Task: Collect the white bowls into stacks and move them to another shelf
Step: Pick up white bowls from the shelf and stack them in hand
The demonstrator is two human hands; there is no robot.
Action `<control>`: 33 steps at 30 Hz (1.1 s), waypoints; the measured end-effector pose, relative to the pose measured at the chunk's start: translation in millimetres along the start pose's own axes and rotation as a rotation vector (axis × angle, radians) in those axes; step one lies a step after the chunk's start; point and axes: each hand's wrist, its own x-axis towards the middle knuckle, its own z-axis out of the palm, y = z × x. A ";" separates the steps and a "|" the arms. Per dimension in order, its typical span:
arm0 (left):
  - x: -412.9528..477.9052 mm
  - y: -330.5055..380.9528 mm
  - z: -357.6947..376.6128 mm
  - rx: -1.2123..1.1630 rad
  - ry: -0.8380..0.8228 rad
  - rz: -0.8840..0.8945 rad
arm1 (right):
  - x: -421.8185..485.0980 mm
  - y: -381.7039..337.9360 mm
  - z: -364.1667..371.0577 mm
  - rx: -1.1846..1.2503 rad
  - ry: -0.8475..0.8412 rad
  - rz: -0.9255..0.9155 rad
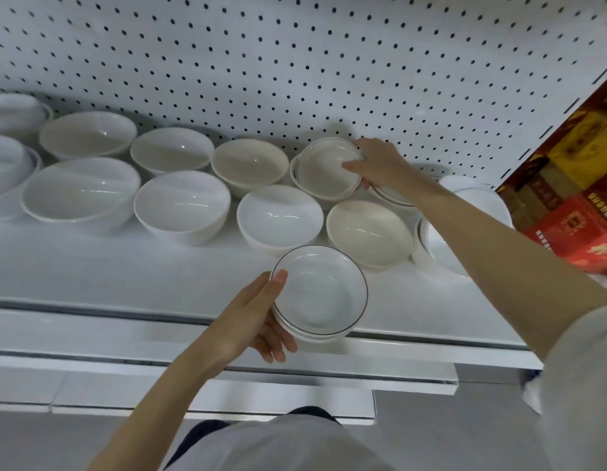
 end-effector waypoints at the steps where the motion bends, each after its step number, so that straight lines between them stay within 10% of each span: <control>1: 0.1 -0.1 0.3 -0.003 0.000 0.000 | 2.2 1.1 1.0 0.011 -0.015 0.006; 33: 11.2 -1.2 -19.2 -0.026 -0.284 -0.125 | -204.3 -46.3 -3.5 0.820 0.162 0.281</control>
